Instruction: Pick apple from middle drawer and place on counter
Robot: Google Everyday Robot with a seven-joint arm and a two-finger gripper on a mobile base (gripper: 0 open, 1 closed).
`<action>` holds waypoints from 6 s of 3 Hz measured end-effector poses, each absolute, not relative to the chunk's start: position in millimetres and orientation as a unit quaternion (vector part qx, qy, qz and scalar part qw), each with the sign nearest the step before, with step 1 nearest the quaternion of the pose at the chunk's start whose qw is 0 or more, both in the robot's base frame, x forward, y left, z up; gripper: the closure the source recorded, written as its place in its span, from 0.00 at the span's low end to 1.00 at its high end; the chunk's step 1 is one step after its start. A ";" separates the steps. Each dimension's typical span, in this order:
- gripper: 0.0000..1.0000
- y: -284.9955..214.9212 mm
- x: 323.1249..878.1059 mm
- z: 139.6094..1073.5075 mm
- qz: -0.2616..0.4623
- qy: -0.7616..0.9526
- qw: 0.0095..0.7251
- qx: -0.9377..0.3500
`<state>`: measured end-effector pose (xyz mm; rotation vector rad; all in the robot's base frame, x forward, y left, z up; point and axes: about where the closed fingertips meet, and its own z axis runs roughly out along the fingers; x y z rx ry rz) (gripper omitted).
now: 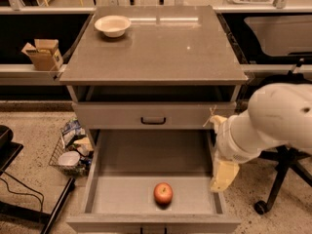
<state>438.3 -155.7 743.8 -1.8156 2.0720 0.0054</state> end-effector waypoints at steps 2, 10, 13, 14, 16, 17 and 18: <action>0.00 -131.1 449.5 707.1 0.009 0.730 0.216 -0.648; 0.24 -10.7 498.3 373.0 0.176 0.672 0.215 -0.687; 0.99 19.0 471.5 462.7 0.180 0.628 0.179 -0.735; 1.00 45.5 460.3 561.3 0.175 0.588 0.171 -0.771; 1.00 95.3 501.8 811.1 0.101 0.510 0.207 -0.829; 1.00 108.0 529.0 865.0 0.096 0.490 0.215 -0.839; 1.00 122.8 603.9 890.9 0.081 0.486 0.241 -0.836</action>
Offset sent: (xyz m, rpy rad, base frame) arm 0.0038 0.0172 -0.0278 0.0341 -0.0176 0.0031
